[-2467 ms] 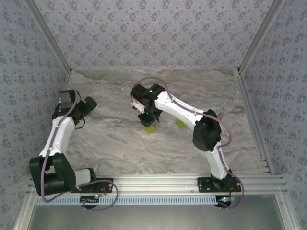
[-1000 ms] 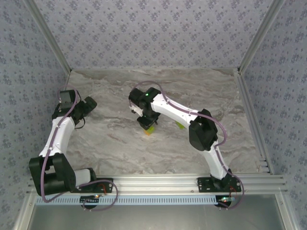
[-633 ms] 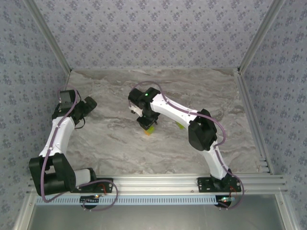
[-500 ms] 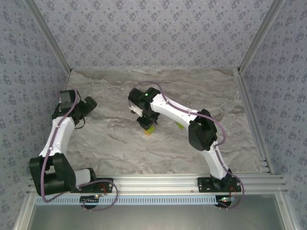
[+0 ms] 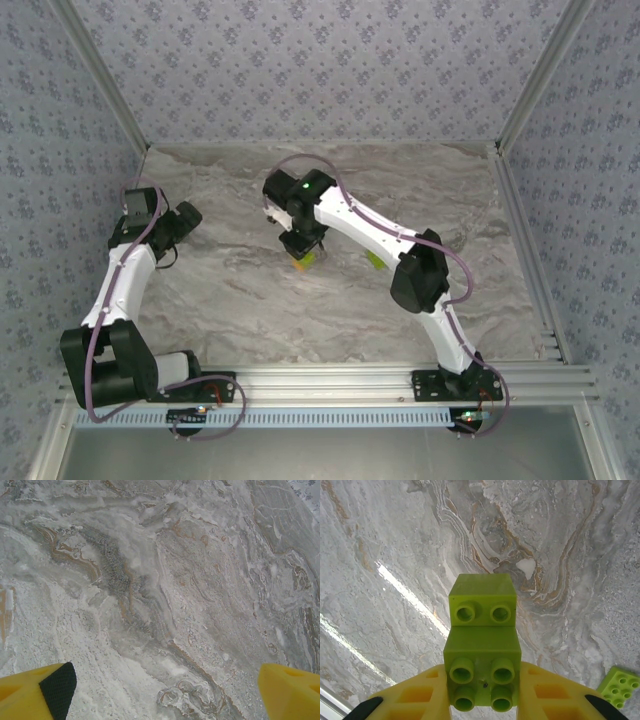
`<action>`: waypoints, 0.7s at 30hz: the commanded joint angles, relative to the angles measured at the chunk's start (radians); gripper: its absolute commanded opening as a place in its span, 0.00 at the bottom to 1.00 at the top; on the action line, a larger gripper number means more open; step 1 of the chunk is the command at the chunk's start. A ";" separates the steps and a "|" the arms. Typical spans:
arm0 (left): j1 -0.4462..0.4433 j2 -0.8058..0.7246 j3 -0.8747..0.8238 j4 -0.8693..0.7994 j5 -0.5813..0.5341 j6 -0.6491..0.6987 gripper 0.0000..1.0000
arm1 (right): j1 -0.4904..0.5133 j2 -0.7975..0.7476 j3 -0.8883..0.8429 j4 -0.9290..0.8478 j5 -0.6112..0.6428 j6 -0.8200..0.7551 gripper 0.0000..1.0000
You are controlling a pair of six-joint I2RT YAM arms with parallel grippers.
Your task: Assemble a carrot with lego
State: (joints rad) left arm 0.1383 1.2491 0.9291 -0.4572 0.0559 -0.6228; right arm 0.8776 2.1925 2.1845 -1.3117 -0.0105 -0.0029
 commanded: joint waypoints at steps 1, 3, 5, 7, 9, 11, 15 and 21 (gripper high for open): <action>0.007 -0.015 0.023 -0.014 0.001 -0.001 0.95 | 0.006 -0.012 -0.018 -0.059 0.017 0.016 0.31; 0.007 -0.013 0.023 -0.013 0.000 -0.001 0.95 | 0.013 -0.011 -0.044 -0.056 0.013 0.015 0.31; 0.007 -0.013 0.023 -0.014 0.001 -0.001 0.95 | 0.019 -0.005 -0.069 -0.052 0.011 0.012 0.32; 0.007 -0.014 0.024 -0.014 0.001 -0.001 0.95 | 0.023 -0.001 -0.095 -0.044 0.009 0.011 0.31; 0.007 -0.013 0.025 -0.013 0.001 -0.001 0.95 | 0.024 0.002 -0.111 -0.038 0.010 0.009 0.31; 0.007 -0.013 0.025 -0.014 0.001 -0.002 0.95 | 0.024 0.002 -0.128 -0.032 0.009 0.009 0.31; 0.007 -0.011 0.025 -0.012 0.001 -0.002 0.95 | 0.026 -0.002 -0.149 -0.020 0.009 0.011 0.32; 0.007 -0.008 0.025 -0.013 0.001 -0.001 0.95 | 0.026 -0.011 -0.182 0.003 0.004 0.017 0.36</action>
State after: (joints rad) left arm 0.1383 1.2491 0.9291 -0.4572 0.0559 -0.6224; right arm 0.8993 2.1860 2.0350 -1.3106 -0.0105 -0.0021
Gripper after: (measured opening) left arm 0.949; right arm 0.351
